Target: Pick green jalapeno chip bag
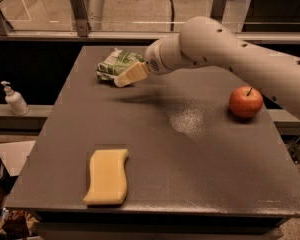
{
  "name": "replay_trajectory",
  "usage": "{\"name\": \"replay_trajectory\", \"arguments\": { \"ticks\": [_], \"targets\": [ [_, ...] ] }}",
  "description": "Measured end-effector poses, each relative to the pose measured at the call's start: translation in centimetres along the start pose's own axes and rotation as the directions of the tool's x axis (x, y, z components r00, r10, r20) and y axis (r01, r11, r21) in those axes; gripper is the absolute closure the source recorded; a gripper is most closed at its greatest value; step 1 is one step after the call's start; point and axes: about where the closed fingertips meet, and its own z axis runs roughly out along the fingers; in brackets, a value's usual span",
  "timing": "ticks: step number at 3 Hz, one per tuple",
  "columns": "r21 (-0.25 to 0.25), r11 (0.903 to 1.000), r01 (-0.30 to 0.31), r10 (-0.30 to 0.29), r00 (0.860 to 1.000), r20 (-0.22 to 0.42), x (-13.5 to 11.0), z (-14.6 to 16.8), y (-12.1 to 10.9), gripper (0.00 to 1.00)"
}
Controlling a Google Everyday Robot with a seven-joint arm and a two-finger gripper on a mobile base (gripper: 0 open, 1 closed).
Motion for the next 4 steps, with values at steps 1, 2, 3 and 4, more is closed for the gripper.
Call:
{"name": "replay_trajectory", "arguments": {
  "ticks": [1,2,3,4],
  "targets": [
    [-0.003,0.9987,-0.051,0.051,0.999,-0.004,-0.1,3.0,0.6,0.00],
    [-0.015,0.9971,-0.075,0.075,0.997,-0.003,-0.5,5.2,1.3,0.12],
    [-0.029,0.9965,-0.079,0.079,0.997,0.013,-0.9,6.6,2.1,0.36],
    [-0.028,0.9963,-0.081,0.082,0.996,0.028,-1.1,7.0,2.4,0.59]
  ]
}}
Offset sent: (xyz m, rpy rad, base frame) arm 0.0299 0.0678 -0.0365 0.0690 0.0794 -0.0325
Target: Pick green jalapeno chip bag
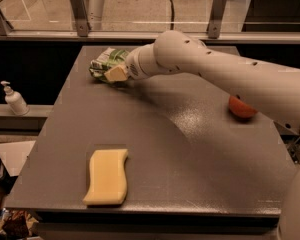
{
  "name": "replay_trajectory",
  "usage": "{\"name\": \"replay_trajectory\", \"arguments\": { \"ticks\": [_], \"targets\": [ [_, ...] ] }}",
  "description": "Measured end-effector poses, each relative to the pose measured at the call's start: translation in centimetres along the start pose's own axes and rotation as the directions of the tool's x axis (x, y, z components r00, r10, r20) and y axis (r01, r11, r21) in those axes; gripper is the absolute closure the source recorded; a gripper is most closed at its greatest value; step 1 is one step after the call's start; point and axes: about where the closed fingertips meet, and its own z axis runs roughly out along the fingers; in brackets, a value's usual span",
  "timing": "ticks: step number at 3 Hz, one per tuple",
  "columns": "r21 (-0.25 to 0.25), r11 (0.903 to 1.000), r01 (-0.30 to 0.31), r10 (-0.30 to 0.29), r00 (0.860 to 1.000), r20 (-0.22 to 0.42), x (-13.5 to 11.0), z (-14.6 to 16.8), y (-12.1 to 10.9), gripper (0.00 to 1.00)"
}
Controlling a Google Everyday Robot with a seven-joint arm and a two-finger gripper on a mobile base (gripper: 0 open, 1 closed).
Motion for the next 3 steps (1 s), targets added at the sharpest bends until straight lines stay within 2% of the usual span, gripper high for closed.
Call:
{"name": "replay_trajectory", "arguments": {
  "ticks": [1,2,3],
  "targets": [
    [0.006,1.0000,0.000,0.000,1.000,0.023,-0.3,-0.2,0.0,0.82],
    [0.022,0.9997,0.013,-0.015,0.996,0.084,-2.0,-2.2,-0.3,1.00],
    [0.031,0.9988,0.038,-0.043,0.986,0.162,-4.0,-6.3,-0.6,1.00]
  ]
}}
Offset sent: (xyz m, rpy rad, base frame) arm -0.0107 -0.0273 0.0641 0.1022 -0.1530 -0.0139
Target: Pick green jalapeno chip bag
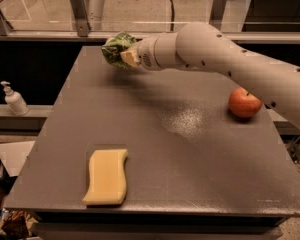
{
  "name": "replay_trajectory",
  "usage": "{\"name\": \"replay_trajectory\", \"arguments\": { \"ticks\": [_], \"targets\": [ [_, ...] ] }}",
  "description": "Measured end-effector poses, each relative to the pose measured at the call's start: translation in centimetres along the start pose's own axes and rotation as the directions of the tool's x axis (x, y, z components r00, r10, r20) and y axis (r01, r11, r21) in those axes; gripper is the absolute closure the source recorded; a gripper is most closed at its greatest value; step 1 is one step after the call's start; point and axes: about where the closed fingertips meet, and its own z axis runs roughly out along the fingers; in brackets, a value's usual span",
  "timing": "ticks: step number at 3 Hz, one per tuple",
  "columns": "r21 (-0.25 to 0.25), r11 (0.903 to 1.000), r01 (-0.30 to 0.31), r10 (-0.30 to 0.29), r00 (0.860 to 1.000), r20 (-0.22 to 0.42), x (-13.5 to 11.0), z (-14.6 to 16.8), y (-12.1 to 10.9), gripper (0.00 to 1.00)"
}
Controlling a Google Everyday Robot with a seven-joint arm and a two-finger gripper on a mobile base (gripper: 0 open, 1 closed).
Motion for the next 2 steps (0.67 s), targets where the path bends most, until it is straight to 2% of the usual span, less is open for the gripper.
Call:
{"name": "replay_trajectory", "arguments": {
  "ticks": [1,2],
  "targets": [
    [0.000,0.9997,0.025,-0.025,0.996,0.084,-2.5,-4.1,-0.4,1.00],
    [0.009,0.9991,0.041,-0.041,0.994,0.099,-2.8,-5.2,-0.6,1.00]
  ]
}}
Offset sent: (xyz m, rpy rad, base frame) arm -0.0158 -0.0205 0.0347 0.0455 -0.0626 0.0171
